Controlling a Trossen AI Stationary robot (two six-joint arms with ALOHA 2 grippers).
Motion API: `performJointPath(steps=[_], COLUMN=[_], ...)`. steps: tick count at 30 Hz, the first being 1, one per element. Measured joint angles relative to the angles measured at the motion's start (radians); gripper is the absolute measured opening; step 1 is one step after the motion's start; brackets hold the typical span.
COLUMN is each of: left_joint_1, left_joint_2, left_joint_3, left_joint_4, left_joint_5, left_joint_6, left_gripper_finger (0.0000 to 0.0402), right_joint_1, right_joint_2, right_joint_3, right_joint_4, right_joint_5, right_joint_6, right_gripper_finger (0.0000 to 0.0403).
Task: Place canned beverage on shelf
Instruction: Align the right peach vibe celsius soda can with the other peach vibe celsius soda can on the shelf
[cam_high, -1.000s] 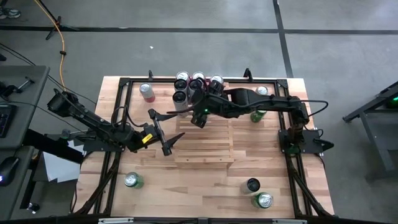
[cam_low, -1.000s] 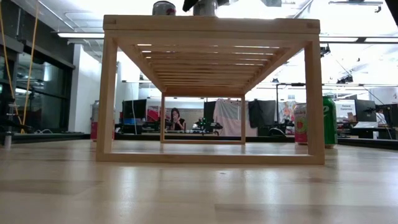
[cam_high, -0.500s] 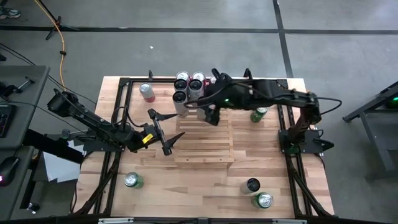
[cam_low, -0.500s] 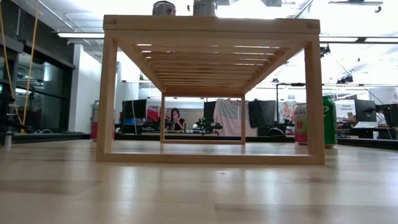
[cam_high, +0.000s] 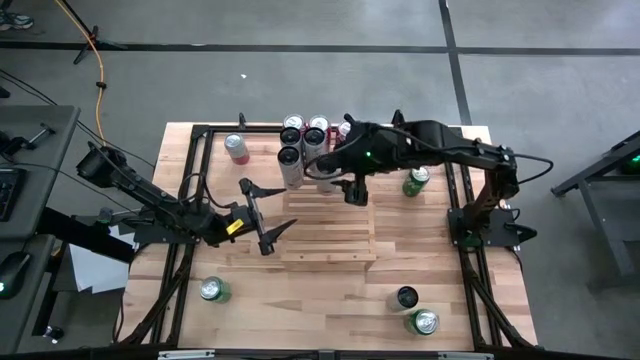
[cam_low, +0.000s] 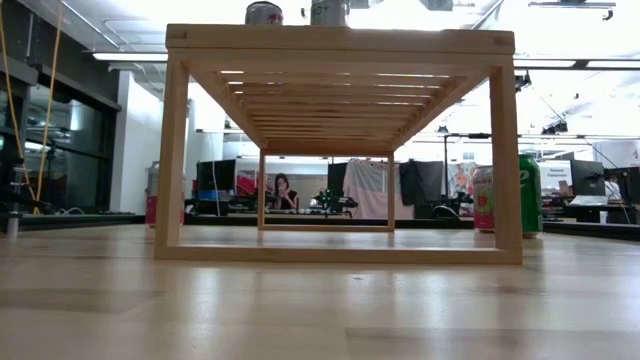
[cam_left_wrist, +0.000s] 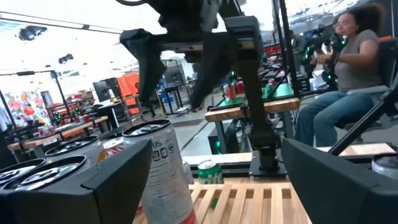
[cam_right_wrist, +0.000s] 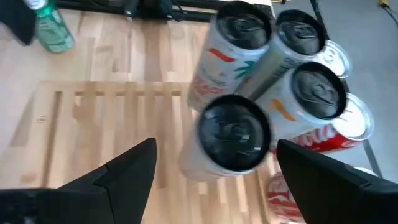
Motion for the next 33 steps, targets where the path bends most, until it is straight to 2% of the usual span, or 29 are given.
performJointPath(steps=[11, 19, 33], left_joint_1=[0.0, 0.0, 0.0], left_joint_2=[0.0, 0.0, 0.0], left_joint_3=[0.0, 0.0, 0.0], left_joint_4=[-0.009, -0.017, -0.024], left_joint_5=[0.0, -0.016, -0.016], left_joint_6=[0.001, 0.001, 0.001], left_gripper_finger=[0.0349, 0.0349, 0.0349], right_joint_1=[-0.131, -0.16, -0.14], right_joint_2=[0.036, 0.059, 0.049], right_joint_3=[0.001, 0.003, -0.003], right_joint_4=[0.017, 0.028, 0.072], right_joint_5=[-0.16, -0.245, -0.255], right_joint_6=[-0.053, -0.068, -0.07], right_gripper_finger=[0.0317, 0.0316, 0.0316])
